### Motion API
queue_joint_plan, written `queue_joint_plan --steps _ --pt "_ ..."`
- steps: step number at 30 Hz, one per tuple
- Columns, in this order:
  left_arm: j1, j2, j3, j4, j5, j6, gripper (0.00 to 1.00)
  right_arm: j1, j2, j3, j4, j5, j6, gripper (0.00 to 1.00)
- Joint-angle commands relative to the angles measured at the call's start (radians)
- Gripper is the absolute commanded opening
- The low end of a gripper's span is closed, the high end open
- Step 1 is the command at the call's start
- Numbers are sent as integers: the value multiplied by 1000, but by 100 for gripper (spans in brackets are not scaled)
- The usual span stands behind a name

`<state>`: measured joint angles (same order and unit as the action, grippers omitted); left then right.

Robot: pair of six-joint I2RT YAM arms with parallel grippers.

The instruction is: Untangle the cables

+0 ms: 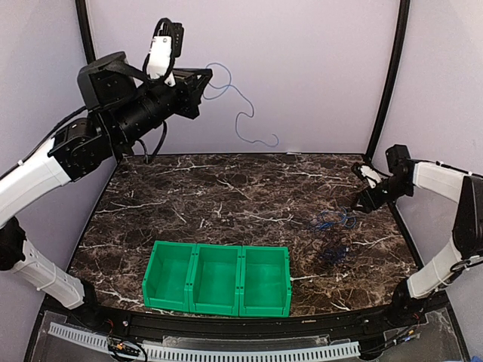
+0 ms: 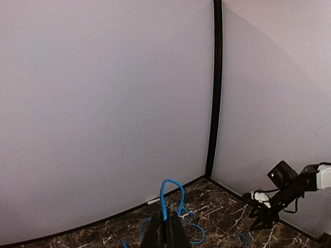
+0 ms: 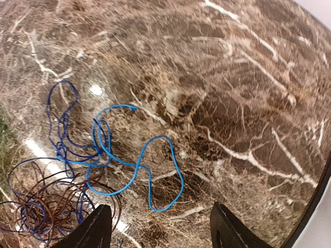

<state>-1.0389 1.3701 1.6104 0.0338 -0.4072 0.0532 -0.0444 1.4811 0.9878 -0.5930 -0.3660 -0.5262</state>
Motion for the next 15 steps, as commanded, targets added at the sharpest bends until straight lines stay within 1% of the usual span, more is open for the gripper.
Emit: queue_joint_plan --steps 1,4,6,10,15 --pt "-2 -45 -80 -160 -125 -168 0 -2 -56 110 -133 -128 -23 69" --pt "-2 -89 -122 -254 -147 -251 0 4 -53 183 -209 -161 -39 73" --pt "-1 -118 -126 -339 -150 -347 0 11 -53 209 -232 -188 -38 74" --pt "-1 -189 -153 -501 -125 -495 0 37 -63 205 -198 -213 -16 76" --pt "-1 -247 -173 -730 -42 -671 0 89 -71 177 -128 -228 9 76"
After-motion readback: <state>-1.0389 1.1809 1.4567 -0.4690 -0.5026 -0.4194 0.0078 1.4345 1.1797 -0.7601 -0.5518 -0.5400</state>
